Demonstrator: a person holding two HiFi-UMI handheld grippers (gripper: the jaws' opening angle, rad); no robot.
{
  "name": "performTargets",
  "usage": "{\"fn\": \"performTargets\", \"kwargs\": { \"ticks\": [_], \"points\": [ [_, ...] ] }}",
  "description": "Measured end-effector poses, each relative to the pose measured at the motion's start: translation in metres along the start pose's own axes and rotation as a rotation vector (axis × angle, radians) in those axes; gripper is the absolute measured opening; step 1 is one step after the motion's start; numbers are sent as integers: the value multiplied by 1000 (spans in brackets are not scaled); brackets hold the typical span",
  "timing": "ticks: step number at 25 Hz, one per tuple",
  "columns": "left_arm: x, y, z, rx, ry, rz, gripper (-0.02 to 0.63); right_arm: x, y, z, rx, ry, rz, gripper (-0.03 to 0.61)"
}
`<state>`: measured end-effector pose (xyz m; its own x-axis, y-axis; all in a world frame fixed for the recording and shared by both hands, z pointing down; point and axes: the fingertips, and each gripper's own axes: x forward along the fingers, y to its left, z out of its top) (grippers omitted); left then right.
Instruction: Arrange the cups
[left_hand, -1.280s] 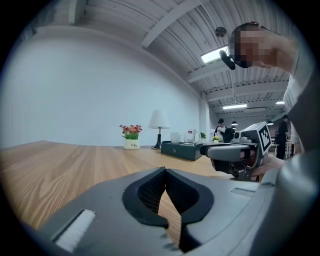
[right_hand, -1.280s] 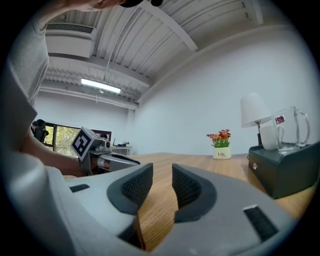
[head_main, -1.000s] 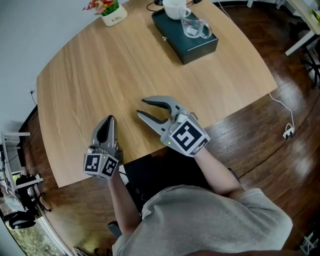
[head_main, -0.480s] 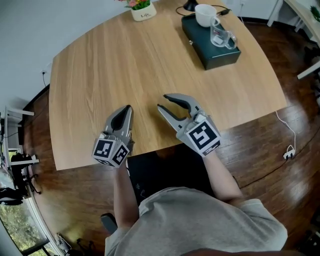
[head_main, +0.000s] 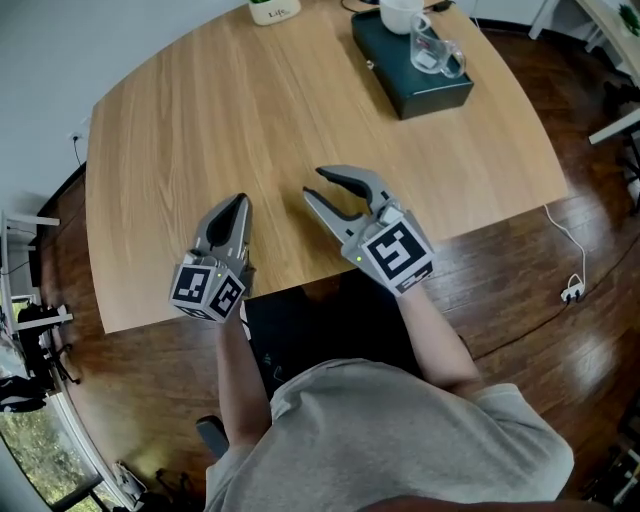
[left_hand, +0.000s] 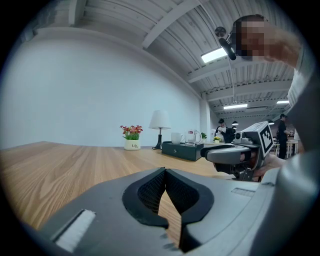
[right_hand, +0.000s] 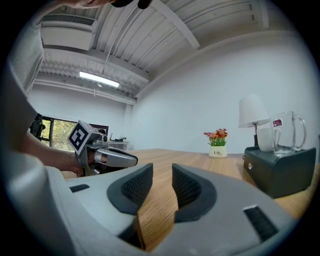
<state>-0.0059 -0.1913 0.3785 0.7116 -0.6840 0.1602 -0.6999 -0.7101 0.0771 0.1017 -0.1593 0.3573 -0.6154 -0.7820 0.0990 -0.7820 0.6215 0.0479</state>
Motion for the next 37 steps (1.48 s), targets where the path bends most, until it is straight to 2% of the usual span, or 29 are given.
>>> {"fn": "performTargets", "kwargs": {
  "ticks": [37],
  "points": [
    [0, -2, -1, -5, 0, 1, 11, -4, -3, -5, 3, 31, -3, 112]
  ]
}}
